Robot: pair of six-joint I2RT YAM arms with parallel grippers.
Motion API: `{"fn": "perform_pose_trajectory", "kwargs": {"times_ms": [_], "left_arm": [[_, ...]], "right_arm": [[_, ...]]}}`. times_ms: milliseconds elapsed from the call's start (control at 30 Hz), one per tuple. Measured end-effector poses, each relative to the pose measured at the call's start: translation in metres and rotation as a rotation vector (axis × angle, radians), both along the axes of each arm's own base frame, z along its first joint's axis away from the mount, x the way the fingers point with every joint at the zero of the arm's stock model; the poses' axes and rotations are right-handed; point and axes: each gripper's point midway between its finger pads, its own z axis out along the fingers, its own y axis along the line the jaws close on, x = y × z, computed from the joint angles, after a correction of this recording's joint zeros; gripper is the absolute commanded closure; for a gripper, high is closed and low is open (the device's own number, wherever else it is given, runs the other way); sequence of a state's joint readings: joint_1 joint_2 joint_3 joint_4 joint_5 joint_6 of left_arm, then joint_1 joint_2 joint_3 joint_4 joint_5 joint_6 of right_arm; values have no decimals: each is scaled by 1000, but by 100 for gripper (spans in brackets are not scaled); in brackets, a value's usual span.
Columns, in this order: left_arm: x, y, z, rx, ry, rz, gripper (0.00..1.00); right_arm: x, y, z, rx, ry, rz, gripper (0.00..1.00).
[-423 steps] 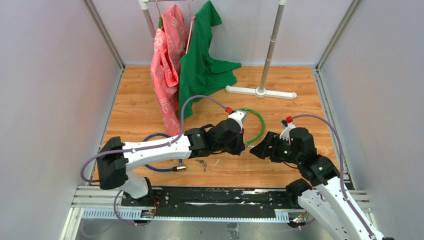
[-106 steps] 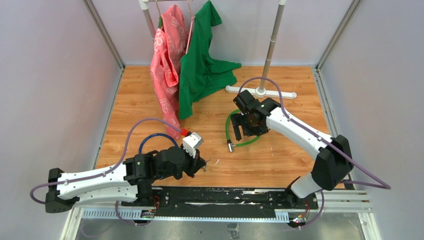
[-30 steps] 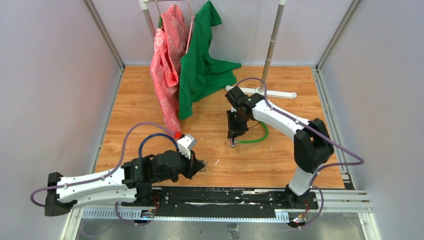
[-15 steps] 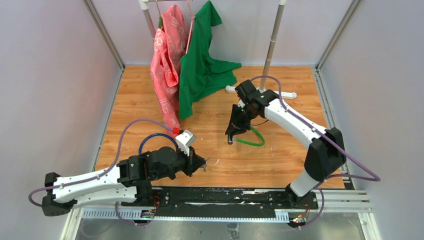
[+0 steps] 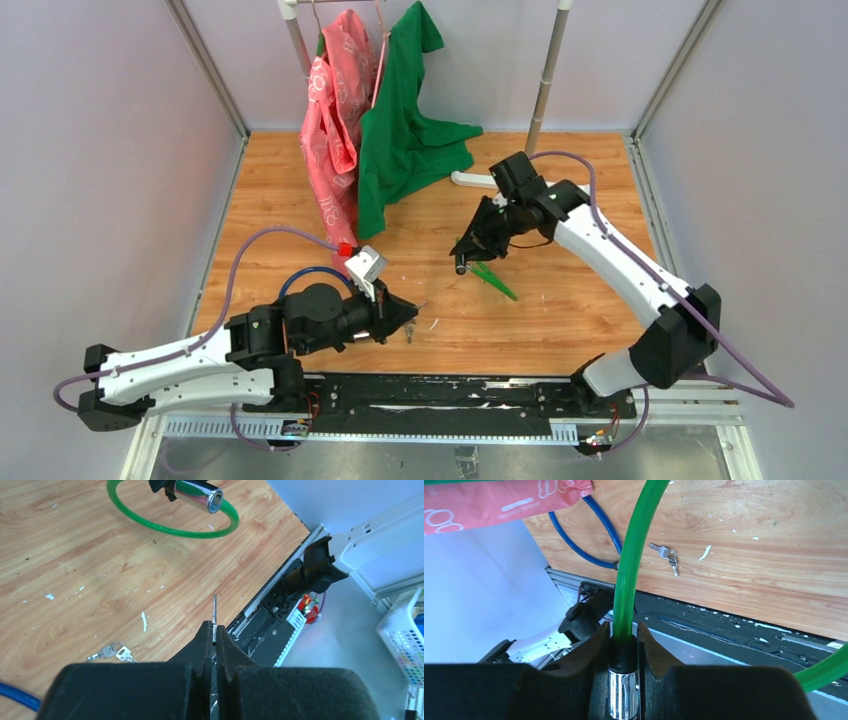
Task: Unlock with the key
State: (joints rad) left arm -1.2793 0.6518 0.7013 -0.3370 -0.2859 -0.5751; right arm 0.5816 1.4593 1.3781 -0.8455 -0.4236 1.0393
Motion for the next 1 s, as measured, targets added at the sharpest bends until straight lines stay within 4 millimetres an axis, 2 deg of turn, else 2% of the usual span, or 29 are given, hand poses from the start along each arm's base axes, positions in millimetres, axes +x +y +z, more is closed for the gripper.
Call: {"fn": "perform_pose_trajectory", "kwargs": {"times_ms": [133,233,567,800,1000], "left_arm": [[0,-8,8,-25,8,-10,100],[0,-18,13,-40,19,-17,100],[2,-71,53,-134,73,-62,100],[-3,-101,62,-207,205,-80,100],[-1,-106,71,-283,311,-60,100]], "right_arm": [[-3,-8,12,21,-19,-88,100],[-8,-22,13,10,-29,-184,100],[-32,-93,9,43,-166,-564,100],[-22,-116,27,131,-265,-747,100],[-14,-125,35,184,-304,-842,100]]}}
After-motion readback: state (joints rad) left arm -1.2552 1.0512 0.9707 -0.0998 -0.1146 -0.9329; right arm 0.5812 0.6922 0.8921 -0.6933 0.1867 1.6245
